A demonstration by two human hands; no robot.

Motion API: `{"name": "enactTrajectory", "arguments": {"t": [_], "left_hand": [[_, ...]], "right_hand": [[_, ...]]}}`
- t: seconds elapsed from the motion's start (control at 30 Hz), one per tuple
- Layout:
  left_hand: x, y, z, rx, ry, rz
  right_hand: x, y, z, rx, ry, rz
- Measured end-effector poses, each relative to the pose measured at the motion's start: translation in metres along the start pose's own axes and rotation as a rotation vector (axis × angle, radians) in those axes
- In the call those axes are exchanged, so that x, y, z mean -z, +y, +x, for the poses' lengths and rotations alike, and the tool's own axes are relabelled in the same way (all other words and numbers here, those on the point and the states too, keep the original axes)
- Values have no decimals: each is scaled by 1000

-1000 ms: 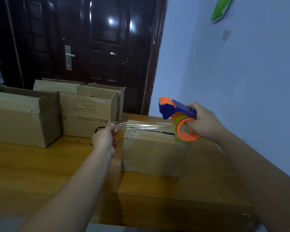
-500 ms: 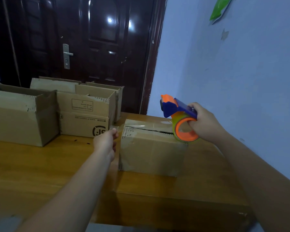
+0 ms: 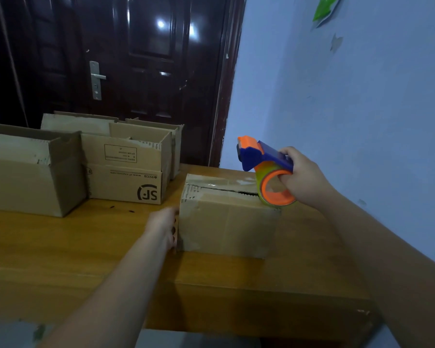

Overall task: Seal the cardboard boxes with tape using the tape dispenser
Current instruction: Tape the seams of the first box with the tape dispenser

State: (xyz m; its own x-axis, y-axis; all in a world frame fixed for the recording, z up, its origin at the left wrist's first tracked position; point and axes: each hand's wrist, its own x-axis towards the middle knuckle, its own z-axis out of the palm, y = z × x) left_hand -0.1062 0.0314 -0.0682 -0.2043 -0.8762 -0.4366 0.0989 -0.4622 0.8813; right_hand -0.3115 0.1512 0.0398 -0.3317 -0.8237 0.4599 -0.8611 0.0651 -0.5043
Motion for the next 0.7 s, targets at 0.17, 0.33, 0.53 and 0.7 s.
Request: {"name": "enactTrajectory", "arguments": {"t": [0.17,0.33,0.53,0.7], "left_hand": [[4,-13,1,-293,190,-56],[-13,2,-34,-671,-50,129],[-20,-5,-36,-681,20,304],[-16,7,-38,-665,78,535]], "right_hand": [[-2,0,2,2,-1,-39],[-4,-1,5,-5,-13,-60],[-2,1,1,-21,9,15],[-1,2,-2,-38,20,74]]}}
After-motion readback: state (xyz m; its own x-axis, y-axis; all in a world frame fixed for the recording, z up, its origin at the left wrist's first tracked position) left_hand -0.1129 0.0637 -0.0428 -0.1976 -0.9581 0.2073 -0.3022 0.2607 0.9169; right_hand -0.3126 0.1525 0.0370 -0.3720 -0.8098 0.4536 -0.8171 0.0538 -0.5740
